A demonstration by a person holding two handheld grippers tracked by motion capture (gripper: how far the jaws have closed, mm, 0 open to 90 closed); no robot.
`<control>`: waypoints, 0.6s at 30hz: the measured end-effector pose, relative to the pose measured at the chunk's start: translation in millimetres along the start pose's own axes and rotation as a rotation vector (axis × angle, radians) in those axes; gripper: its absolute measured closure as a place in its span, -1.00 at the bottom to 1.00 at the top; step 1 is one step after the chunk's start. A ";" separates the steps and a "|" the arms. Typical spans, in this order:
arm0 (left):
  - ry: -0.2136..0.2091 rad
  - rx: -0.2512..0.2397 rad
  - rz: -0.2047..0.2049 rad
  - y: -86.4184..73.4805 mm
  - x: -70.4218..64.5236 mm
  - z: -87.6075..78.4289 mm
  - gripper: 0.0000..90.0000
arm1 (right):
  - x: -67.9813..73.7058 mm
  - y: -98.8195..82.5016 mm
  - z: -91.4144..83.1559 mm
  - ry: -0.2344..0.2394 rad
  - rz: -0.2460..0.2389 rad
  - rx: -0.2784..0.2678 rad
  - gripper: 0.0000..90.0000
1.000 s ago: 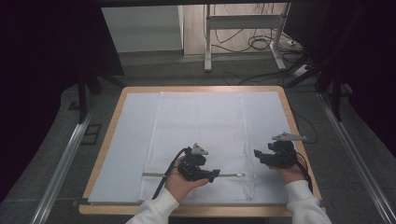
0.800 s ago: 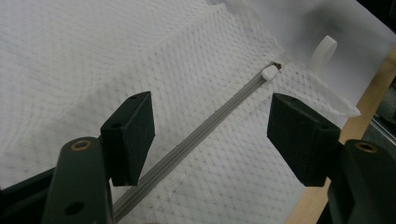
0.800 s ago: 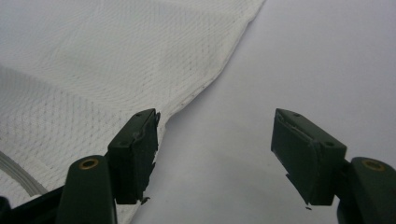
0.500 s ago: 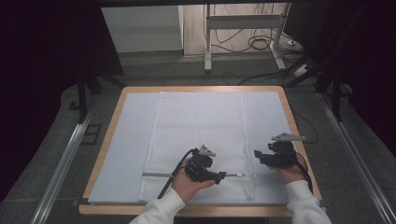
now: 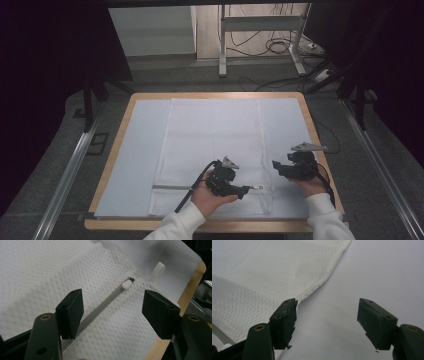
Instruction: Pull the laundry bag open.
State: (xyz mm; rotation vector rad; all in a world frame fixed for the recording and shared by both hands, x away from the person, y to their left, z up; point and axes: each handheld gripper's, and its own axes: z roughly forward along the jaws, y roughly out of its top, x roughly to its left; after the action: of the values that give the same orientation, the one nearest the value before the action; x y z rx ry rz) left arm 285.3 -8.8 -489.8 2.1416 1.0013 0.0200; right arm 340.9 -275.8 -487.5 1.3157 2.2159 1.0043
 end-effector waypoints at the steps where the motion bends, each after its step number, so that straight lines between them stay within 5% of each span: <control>1: -0.003 0.000 0.000 0.5 -0.3 1.1 -0.24 | -0.1 0.0 -0.1 0.000 0.000 0.000 -0.31; 18: -0.073 0.022 -0.043 8.2 -4.3 19.1 -0.10 | -1.2 -0.1 -0.9 -0.009 -0.003 -0.004 -0.32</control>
State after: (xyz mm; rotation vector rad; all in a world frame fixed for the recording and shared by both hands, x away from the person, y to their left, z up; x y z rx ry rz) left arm 293.7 -27.0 -496.9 2.1242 1.0091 -0.0899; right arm 340.9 -277.2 -487.0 1.3125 2.2075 0.9992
